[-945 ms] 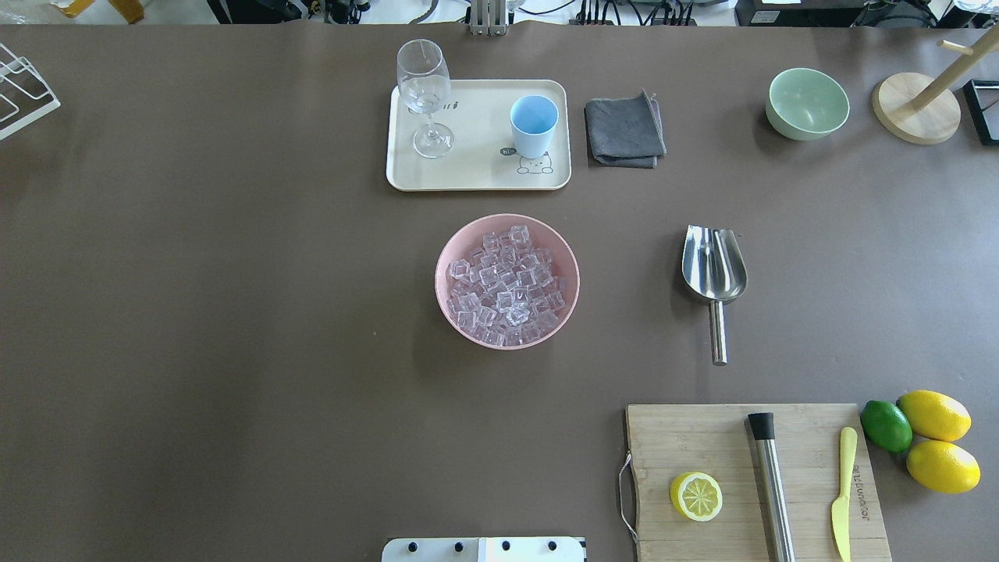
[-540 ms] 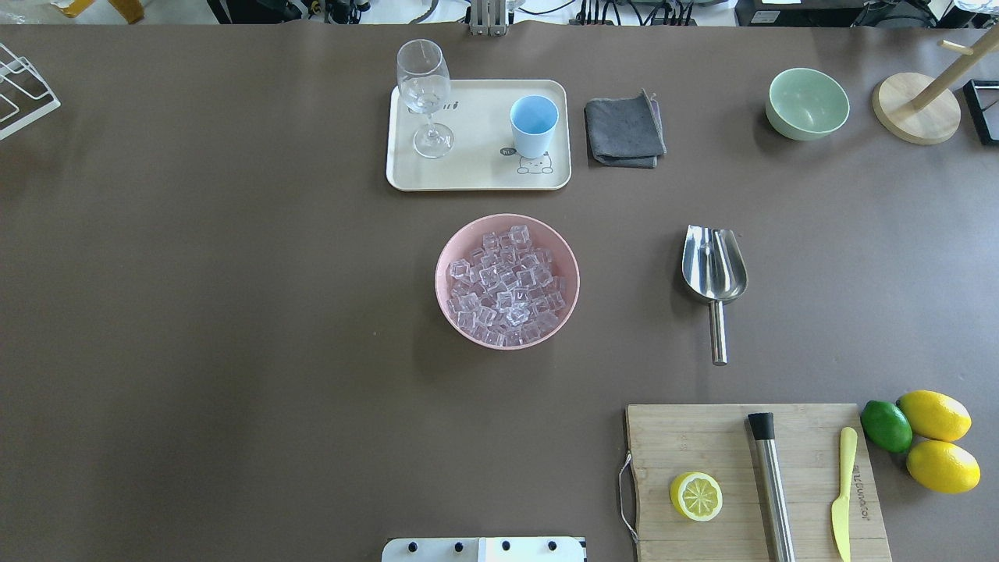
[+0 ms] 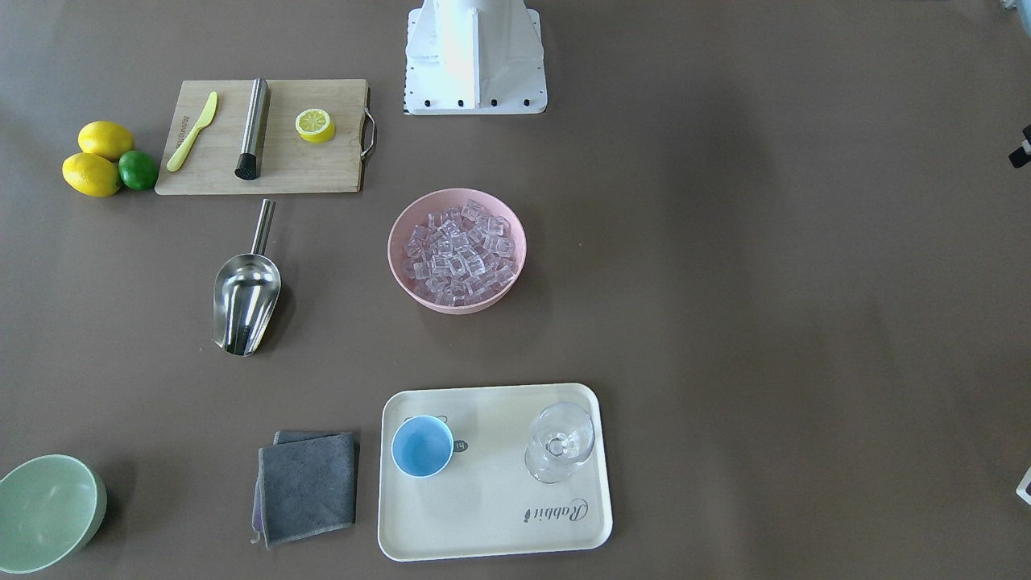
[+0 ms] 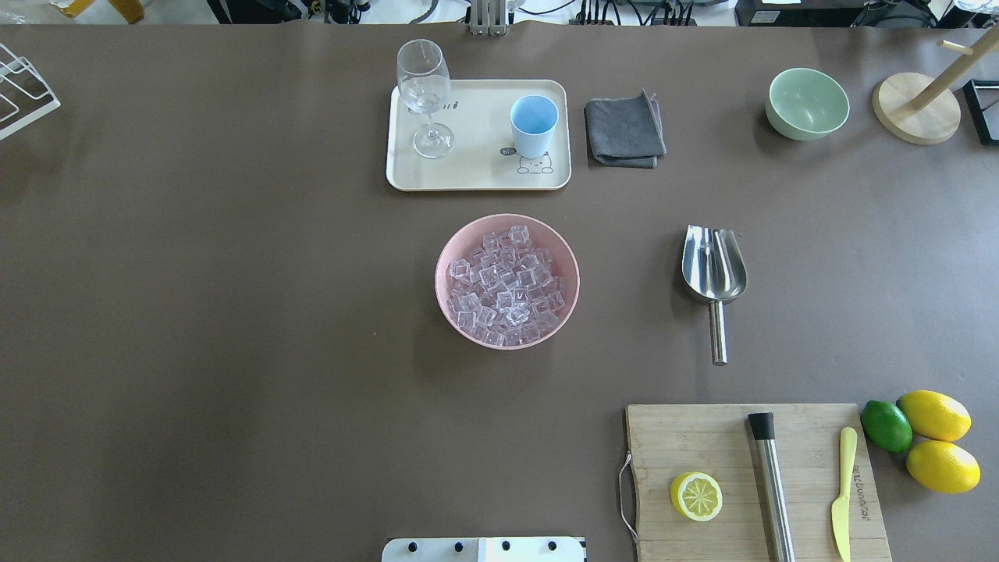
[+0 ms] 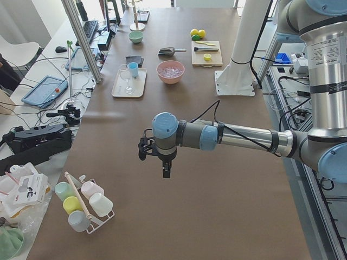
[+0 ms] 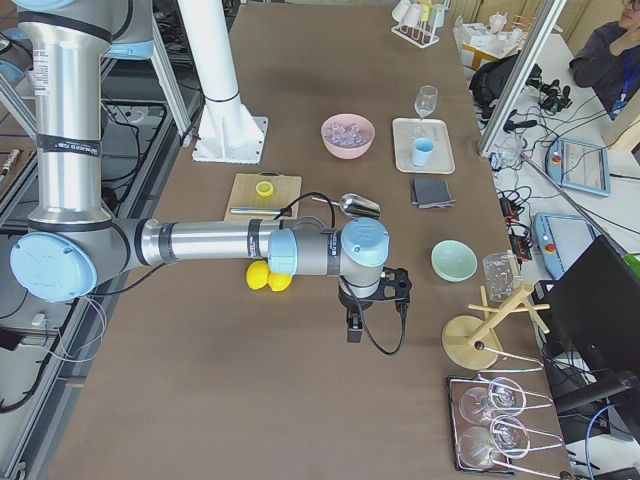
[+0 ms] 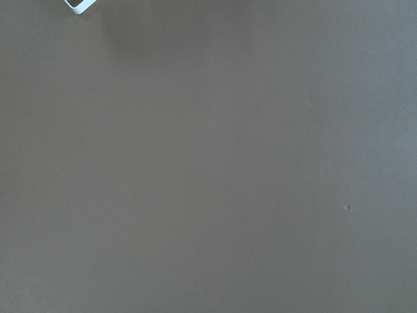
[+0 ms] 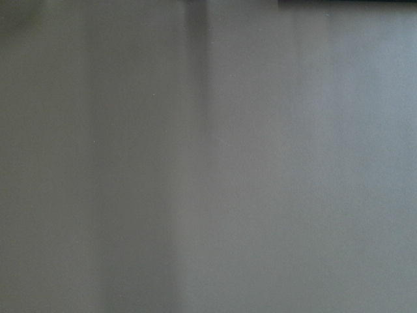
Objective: Put ice in cup with scoop
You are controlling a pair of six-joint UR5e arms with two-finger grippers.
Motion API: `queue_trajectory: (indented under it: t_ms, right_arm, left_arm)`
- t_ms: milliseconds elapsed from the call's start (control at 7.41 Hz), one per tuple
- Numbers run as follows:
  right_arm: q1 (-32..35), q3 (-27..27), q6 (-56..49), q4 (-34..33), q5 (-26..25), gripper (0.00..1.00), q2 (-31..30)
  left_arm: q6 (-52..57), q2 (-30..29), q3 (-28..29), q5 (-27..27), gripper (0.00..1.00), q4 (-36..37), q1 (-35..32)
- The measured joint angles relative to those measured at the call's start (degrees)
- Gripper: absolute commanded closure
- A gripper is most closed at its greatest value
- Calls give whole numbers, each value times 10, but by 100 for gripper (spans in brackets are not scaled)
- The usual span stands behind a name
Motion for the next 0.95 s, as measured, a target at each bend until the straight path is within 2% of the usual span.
queue_trajectory:
  t_ms: [540,945]
  right_arm:
    - [-9,14,-1,2,2,0,-4]
    - [-9,44,5,-3,4,0,-9]
  left_arm:
    - [0,1,-7,0,1,0,0]
    - [0,2,-11,-1,1,0,-1]
